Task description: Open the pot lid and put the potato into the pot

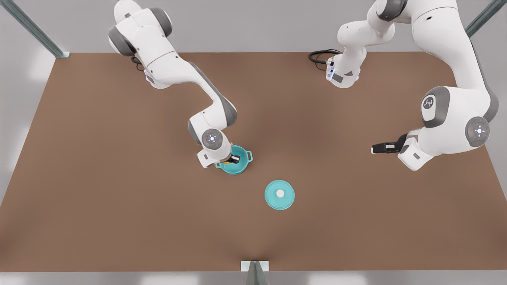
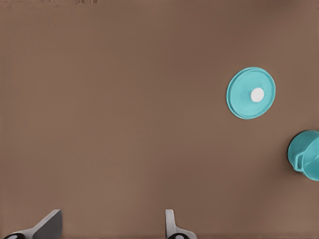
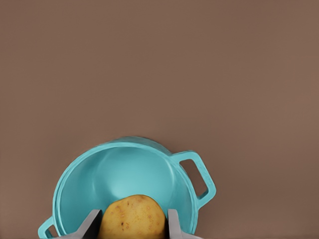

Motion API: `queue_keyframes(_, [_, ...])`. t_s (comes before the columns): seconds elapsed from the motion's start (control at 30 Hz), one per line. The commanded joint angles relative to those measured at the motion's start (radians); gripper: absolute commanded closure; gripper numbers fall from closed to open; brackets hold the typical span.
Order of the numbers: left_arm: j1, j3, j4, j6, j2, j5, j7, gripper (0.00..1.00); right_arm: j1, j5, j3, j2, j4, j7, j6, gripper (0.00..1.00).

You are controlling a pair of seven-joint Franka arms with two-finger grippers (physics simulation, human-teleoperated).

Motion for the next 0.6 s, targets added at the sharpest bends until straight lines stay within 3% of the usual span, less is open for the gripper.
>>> queue_keyframes(0.0, [0.003,0.0,0.001,-0.002,-0.002,-0.001,0.073,0.0,0.002,0.001,0.0,0.025,0.018,0.343,0.06,0.45])
queue_keyframes(0.27, [0.006,0.001,0.024,-0.009,-0.001,0.002,0.082,0.0,0.051,0.001,-0.009,0.048,0.029,0.365,0.061,0.45])
queue_keyframes(0.3, [0.006,0.001,0.027,-0.004,-0.001,0.003,0.085,0.0,0.051,0.003,-0.009,0.048,0.029,0.365,0.061,0.39])
queue_keyframes(0.33, [0.004,0.0,0.028,0.001,-0.001,0.0,0.083,0.0,0.051,0.0,-0.009,0.046,0.029,0.358,0.061,0.0])
queue_keyframes(0.47, [0.004,0.0,0.028,0.001,-0.001,0.002,0.08,0.0,0.039,-0.008,-0.012,0.026,0.027,0.349,0.055,0.0])
queue_keyframes(0.57, [0.003,0.0,0.028,0.001,-0.001,0.003,0.079,0.0,-0.246,-0.011,-0.014,-0.122,0.016,-0.075,-0.16,0.0])
